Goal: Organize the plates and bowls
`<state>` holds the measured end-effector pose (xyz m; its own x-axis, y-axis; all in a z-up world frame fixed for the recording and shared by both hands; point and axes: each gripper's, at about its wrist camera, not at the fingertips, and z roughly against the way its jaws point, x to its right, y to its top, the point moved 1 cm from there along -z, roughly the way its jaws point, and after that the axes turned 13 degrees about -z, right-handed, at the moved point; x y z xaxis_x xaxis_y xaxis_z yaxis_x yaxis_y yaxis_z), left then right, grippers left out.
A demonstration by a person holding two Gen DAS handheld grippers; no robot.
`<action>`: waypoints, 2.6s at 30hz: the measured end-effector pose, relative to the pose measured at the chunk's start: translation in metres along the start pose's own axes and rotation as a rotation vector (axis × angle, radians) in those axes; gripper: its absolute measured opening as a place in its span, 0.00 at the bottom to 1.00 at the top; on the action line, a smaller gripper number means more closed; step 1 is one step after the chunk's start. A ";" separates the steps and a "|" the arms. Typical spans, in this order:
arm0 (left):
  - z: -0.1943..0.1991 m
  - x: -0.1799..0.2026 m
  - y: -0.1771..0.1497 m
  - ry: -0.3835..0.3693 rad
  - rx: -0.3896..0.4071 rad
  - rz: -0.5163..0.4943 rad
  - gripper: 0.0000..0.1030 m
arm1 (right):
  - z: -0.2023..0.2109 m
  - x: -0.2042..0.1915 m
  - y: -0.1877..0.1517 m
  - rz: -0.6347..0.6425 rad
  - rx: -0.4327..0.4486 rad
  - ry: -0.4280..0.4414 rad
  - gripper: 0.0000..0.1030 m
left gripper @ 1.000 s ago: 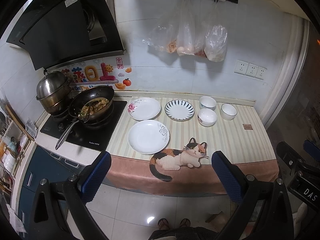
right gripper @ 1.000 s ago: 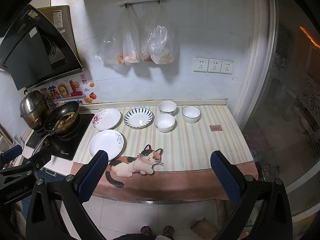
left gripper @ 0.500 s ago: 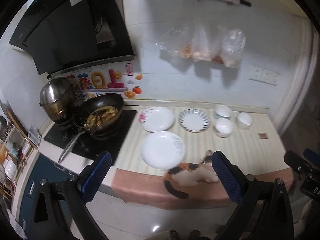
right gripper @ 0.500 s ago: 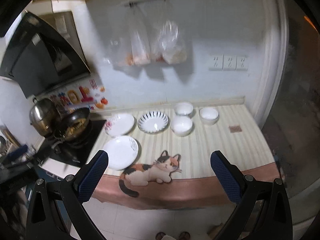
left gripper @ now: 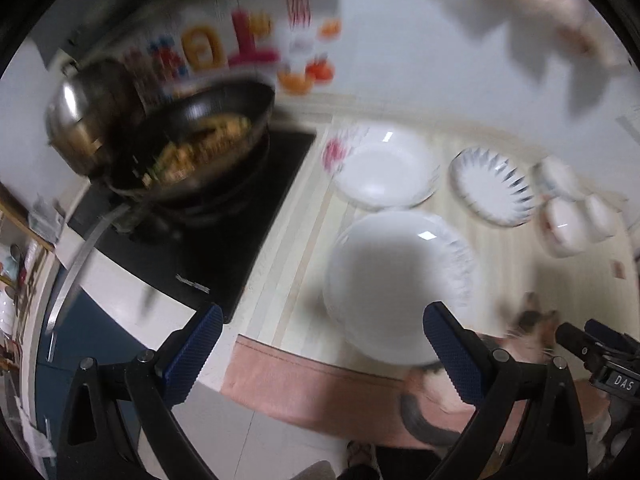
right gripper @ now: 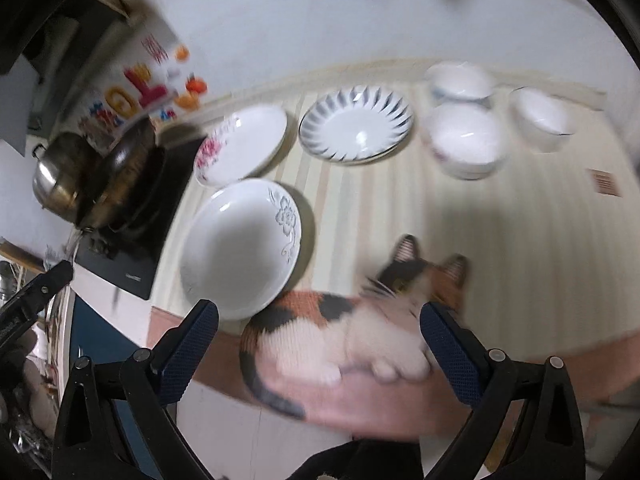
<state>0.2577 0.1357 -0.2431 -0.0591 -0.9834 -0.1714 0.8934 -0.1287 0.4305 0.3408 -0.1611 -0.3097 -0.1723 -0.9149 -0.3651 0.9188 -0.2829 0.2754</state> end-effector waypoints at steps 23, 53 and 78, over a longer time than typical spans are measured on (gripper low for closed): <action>-0.134 0.033 0.013 -0.186 -0.234 -0.019 0.41 | -0.208 -0.036 0.052 0.098 -0.320 0.045 0.21; -0.109 0.215 0.037 -0.359 -0.198 -0.279 0.41 | -0.076 0.166 0.036 -0.156 -0.190 -0.059 0.22; -0.124 0.217 0.048 -0.362 -0.212 -0.288 0.41 | -0.097 0.169 0.042 -0.197 -0.229 -0.079 0.23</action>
<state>0.3430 -0.0679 -0.3690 -0.4332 -0.8979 0.0775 0.8866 -0.4092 0.2155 0.3846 -0.2998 -0.4466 -0.3735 -0.8713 -0.3183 0.9197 -0.3927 -0.0043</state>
